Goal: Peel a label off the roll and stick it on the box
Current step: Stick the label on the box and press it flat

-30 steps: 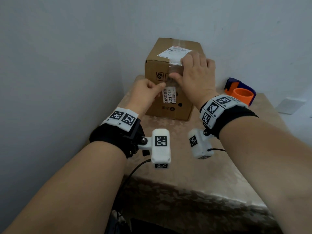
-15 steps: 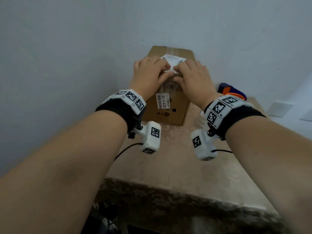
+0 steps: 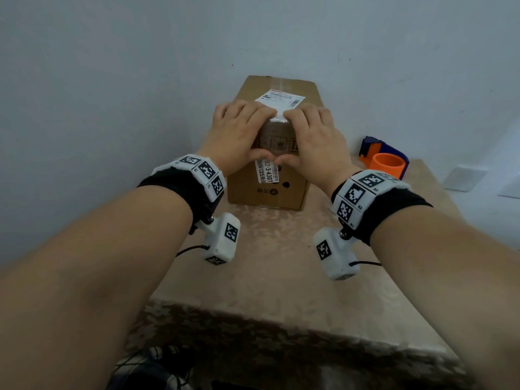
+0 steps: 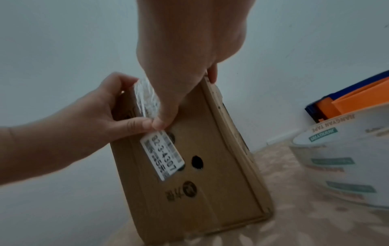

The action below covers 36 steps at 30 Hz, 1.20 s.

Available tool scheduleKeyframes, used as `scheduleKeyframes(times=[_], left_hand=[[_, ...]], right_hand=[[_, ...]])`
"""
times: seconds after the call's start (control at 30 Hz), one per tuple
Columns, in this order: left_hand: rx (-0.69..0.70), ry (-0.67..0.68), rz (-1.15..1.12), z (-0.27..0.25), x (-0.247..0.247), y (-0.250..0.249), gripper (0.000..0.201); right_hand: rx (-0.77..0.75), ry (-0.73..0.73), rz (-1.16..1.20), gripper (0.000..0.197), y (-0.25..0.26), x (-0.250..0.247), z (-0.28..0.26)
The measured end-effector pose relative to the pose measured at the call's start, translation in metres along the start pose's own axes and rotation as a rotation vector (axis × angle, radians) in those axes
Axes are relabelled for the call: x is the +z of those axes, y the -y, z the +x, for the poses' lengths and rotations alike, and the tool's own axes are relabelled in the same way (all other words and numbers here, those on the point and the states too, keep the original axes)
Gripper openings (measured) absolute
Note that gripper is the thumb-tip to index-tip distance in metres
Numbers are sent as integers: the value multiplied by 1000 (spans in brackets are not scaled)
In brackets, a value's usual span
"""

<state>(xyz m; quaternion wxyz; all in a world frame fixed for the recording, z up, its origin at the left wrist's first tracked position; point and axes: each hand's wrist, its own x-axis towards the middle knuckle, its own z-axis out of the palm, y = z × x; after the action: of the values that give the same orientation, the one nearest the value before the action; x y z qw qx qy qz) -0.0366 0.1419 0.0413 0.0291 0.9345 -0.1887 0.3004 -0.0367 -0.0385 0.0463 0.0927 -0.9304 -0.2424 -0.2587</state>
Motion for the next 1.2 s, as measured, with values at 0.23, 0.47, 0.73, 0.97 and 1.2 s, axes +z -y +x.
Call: scheduleKeyframes(times=[0.23,0.47,0.73,0.97,1.2], left_hand=[[-70,-30,-356,21,-15,4,37],[-167,-23,-479,20,-21,-2,30],[-252,-20,-337,6,-13,-16,41],[-271,22,-358,7,-35,18,34],[-335,30,-420,6,-42,33,34]], right_hand=[[4,-5,84,34,-7,-17,16],[115,-19,297,29,-7,-18,14],[99,130,303,53,-12,-20,19],[-26,148,172,38,15,-14,36],[-22,144,195,40,32,-4,45]])
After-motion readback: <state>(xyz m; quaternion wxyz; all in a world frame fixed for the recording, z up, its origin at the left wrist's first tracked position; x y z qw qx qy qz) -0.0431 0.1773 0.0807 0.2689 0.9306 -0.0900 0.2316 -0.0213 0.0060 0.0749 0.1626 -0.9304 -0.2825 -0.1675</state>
